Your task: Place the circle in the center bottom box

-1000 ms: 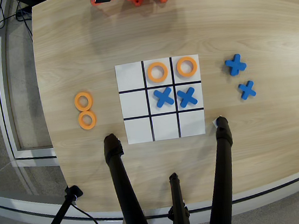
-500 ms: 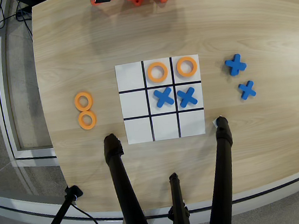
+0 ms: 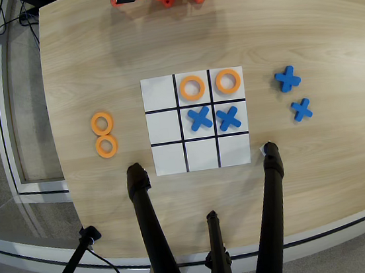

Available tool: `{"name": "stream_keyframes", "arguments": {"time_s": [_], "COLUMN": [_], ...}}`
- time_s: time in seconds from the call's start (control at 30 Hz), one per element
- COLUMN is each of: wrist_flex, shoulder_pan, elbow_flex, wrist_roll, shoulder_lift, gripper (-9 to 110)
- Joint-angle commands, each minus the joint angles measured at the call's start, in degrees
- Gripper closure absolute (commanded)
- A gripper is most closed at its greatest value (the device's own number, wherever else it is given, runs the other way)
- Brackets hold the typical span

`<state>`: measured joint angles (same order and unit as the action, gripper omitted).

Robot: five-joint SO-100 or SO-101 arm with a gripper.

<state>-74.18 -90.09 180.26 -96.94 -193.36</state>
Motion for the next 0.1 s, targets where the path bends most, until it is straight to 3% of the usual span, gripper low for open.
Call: {"name": "stream_keyframes", "arguments": {"time_s": [0.0,0.07], "wrist_flex": [0.00,0.00], "shoulder_pan": [-0.26,-0.26], "elbow_flex": [3.25,3.25], "wrist_roll": [0.35,0.35], "shoulder_lift": [-1.05,-1.05], "gripper": [101,101]}}
